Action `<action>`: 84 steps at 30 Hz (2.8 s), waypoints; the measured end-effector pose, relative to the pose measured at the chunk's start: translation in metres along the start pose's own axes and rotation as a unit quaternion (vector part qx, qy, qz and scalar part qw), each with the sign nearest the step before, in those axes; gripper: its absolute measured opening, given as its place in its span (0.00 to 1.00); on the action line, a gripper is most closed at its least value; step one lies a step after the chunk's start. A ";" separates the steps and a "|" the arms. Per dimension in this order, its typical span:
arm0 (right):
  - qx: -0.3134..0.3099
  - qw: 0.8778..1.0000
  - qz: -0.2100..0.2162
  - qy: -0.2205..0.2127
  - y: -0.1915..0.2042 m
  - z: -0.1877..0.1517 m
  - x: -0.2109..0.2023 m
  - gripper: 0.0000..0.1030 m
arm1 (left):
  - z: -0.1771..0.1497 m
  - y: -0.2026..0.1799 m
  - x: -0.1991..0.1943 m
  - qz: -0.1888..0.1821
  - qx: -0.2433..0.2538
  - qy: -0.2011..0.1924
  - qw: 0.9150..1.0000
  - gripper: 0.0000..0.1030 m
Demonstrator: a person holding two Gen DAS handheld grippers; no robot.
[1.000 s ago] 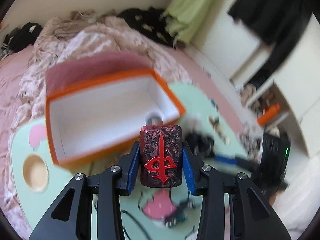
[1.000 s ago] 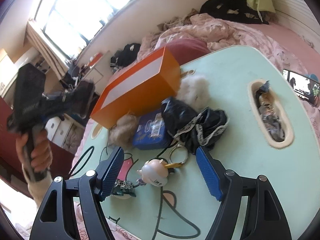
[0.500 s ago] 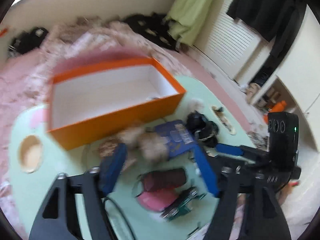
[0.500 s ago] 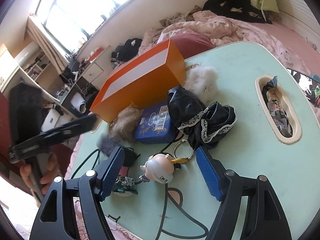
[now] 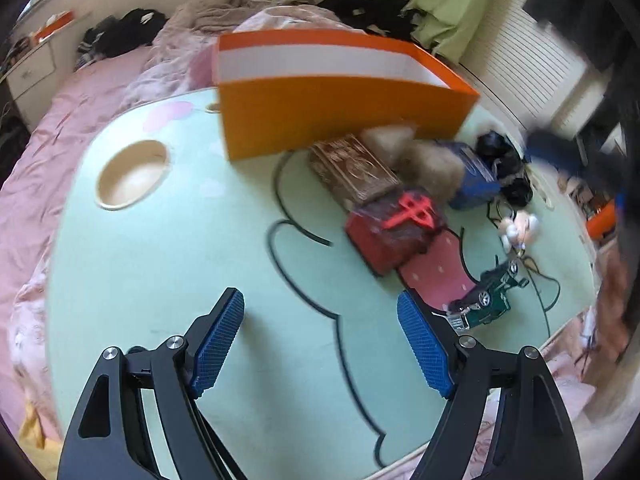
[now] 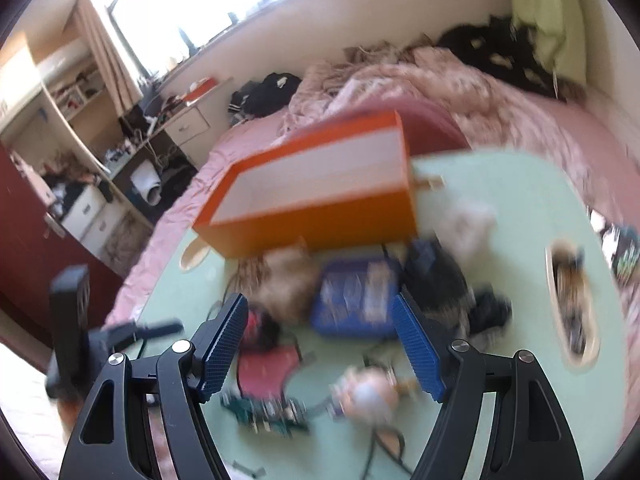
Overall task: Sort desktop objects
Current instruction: 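Grasp the silver metal cup in the box with the right gripper, set it on the blue tin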
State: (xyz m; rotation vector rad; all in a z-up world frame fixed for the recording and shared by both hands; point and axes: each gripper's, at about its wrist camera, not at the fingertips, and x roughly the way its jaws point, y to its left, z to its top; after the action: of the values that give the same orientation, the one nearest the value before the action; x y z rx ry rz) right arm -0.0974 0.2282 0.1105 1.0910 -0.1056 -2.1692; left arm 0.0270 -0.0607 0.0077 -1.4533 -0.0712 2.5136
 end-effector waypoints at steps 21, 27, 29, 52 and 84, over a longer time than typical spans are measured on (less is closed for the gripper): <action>-0.082 0.988 -0.110 0.065 0.015 0.061 0.108 0.79 | -0.010 -0.025 0.015 0.053 0.017 -0.053 0.997 1.00; -0.094 0.986 -0.122 0.066 0.016 0.057 0.108 0.79 | -0.010 -0.023 0.013 0.053 0.017 -0.053 0.997 1.00; -0.113 0.984 -0.110 0.085 0.017 0.060 0.110 0.79 | -0.011 -0.021 0.012 0.053 0.017 -0.053 0.997 1.00; -0.112 0.917 -0.166 0.346 -0.001 0.083 0.170 0.24 | -0.009 -0.022 0.013 0.054 0.017 -0.053 0.997 1.00; -0.013 0.990 0.066 0.120 -0.007 -0.013 0.043 0.34 | -0.007 -0.021 0.014 0.052 0.017 -0.054 0.997 1.00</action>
State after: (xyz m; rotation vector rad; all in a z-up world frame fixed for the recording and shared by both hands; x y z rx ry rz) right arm -0.1092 0.2098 0.0703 1.2846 -0.0388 -1.9014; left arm 0.0302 -0.0375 -0.0039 -1.3422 0.0290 2.6623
